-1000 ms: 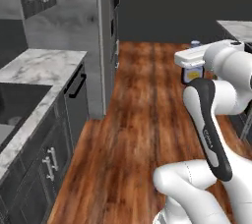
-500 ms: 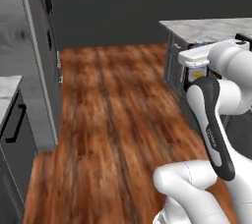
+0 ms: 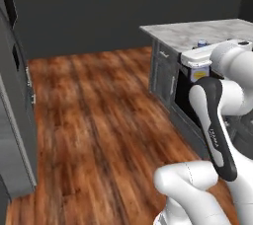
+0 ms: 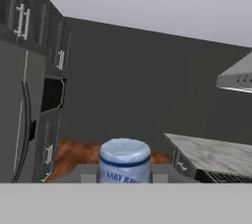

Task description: Take 2 condiments from the cabinet and move them on the counter near the stove.Make sure the condiments are lined up with each other, next to each other.

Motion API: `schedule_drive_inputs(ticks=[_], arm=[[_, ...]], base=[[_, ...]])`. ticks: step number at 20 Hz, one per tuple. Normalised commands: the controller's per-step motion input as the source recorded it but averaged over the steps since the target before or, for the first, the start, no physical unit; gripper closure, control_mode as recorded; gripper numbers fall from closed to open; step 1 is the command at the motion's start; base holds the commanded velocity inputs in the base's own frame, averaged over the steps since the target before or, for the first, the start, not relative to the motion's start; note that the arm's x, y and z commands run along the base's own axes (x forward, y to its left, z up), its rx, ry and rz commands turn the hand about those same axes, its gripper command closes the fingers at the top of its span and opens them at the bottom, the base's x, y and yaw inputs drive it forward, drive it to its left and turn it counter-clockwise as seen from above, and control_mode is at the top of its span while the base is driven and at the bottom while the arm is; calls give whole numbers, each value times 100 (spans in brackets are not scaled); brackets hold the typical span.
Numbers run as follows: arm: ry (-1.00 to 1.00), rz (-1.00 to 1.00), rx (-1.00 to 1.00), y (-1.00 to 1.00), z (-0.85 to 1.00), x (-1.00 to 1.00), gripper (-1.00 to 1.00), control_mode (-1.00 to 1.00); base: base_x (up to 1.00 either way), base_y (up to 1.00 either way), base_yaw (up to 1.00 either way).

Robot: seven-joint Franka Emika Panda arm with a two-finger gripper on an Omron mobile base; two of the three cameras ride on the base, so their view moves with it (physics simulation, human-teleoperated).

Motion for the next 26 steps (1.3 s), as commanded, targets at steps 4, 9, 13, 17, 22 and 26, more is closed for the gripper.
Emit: schedule_drive_inputs(ticks=[4, 9, 13, 17, 22, 26], arm=[[0, 0, 0, 0, 0, 0, 100, 100], [0, 0, 0, 0, 0, 0, 100, 100], [0, 0, 0, 0, 0, 0, 100, 100], [0, 0, 0, 0, 0, 0, 100, 100], [0, 0, 0, 0, 0, 0, 100, 100], [0, 0, 0, 0, 0, 0, 100, 100]], base=[[100, -12, -34], [91, -12, -53], [73, -22, -61], [85, -29, -54], [75, -34, -49], [26, -2, -50]])
